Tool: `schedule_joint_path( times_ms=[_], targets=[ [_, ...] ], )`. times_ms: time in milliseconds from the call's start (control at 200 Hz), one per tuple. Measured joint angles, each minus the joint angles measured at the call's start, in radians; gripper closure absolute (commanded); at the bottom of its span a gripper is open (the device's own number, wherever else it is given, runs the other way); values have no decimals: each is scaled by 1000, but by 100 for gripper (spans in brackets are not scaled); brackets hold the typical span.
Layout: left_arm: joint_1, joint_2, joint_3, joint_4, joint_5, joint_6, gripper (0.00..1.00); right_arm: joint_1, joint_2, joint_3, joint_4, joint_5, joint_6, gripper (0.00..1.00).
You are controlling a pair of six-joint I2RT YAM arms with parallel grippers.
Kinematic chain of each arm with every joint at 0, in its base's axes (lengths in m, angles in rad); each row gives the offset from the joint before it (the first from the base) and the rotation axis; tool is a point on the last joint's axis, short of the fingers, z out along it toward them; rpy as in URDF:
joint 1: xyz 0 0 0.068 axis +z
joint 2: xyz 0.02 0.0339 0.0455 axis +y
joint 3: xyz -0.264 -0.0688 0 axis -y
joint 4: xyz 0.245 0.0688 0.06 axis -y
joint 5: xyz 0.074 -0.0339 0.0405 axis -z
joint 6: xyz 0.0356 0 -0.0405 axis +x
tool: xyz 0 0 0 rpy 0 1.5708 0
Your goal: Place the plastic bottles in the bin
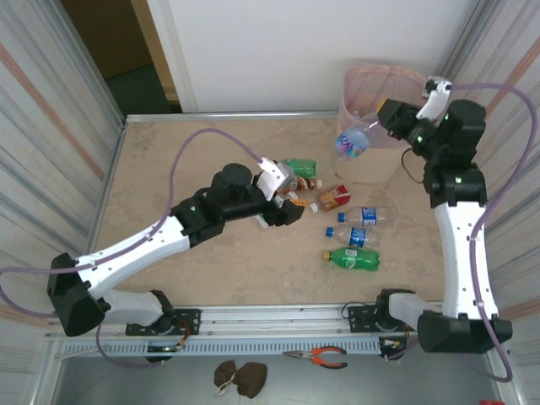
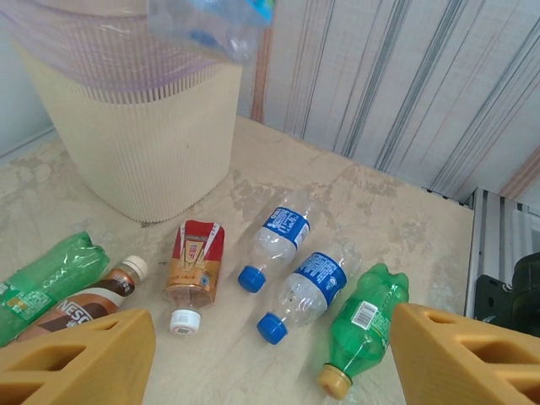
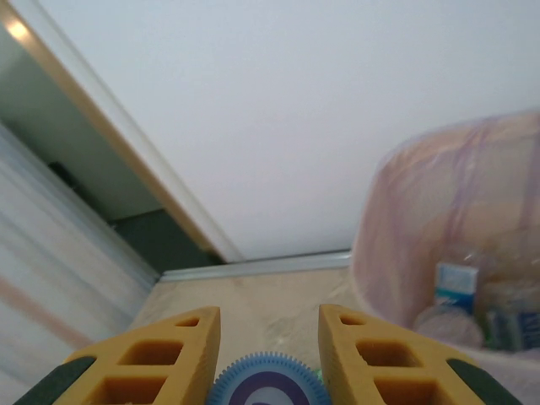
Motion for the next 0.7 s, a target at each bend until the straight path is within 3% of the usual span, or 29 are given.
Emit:
schedule_joint_path(
  times_ms=[311,696],
  targets=[
    [0,-38,-57,15,-19,-11,26,-104,248,287,0,37,-109,78],
    [0,-39,-58,26,-18,-12,26,-122,474,554,-115,163,-319,79]
  ],
)
